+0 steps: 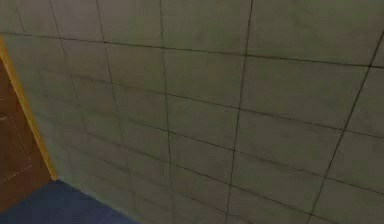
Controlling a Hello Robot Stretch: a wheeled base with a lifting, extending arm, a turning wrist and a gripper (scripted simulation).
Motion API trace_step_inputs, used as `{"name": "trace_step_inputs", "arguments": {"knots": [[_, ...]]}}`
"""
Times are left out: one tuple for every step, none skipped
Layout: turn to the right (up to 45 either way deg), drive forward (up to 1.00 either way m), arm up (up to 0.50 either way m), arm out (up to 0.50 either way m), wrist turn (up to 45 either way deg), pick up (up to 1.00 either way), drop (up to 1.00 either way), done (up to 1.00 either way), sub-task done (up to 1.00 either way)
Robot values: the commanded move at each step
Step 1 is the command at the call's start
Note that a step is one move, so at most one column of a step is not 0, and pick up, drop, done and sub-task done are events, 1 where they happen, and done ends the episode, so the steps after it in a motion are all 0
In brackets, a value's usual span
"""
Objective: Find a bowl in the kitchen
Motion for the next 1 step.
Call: {"name": "trace_step_inputs", "arguments": {"knots": [[0.0,0.50,0.00,0.00,0.0,0.00,0.00,0.00,0.00]]}}
